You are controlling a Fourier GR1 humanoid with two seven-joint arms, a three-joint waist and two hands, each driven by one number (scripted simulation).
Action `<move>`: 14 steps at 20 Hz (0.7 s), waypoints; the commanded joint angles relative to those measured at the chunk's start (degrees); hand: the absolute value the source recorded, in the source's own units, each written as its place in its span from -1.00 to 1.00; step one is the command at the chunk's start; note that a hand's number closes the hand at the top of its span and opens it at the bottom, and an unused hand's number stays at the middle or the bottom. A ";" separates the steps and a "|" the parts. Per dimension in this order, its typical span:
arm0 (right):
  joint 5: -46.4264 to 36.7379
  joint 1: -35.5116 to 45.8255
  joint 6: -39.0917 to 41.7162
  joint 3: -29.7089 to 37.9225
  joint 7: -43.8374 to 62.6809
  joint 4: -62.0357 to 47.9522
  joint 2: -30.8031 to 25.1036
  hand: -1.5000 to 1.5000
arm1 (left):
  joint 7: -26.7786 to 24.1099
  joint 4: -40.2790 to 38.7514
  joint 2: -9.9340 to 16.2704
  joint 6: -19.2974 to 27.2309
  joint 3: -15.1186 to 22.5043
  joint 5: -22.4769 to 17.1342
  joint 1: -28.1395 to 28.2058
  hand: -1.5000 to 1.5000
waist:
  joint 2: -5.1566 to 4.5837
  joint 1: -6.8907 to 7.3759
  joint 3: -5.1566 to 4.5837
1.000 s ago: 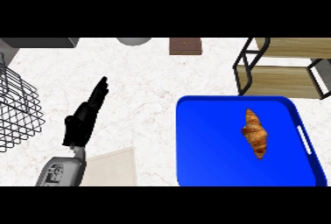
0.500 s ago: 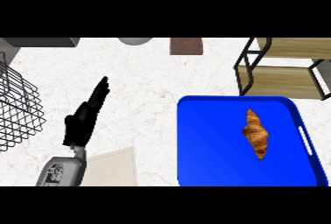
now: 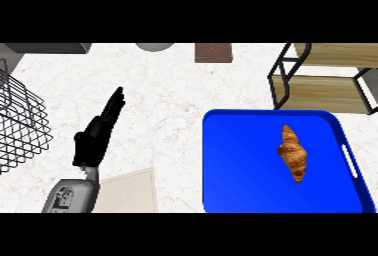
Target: Pick the can from the tray and place it in the tiered shelf
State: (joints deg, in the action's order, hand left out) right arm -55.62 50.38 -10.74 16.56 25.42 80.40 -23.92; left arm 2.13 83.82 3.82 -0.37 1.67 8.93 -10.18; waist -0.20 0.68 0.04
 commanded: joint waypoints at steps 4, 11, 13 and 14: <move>10.32 2.83 -7.97 6.64 -11.44 -11.84 -1.11 1.00 | 1.45 -1.75 -1.10 0.34 0.98 1.05 -2.48 0.00 | -0.09 -0.07 -0.02; 13.87 3.30 -9.19 7.02 -16.41 -18.84 -4.81 1.00 | -0.31 -1.23 0.54 -0.86 -0.77 0.15 -0.49 0.00 | 0.08 -0.17 -0.04; 1.74 1.01 -9.76 3.89 -7.27 -20.28 -7.42 1.00 | -2.62 -2.80 -0.85 -0.09 0.52 0.87 0.58 0.00 | -0.23 -0.21 -0.20; 1.10 -0.38 -11.87 5.11 -6.50 -20.71 -7.63 1.00 | -2.90 -2.40 0.02 -0.82 -0.28 0.14 0.93 0.00 | -0.12 -0.24 -0.14</move>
State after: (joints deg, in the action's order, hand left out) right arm -47.64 51.33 -20.49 22.01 14.00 63.77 -28.41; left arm 0.52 82.41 3.28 -0.42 1.99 9.66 -9.47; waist -0.21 0.48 -0.06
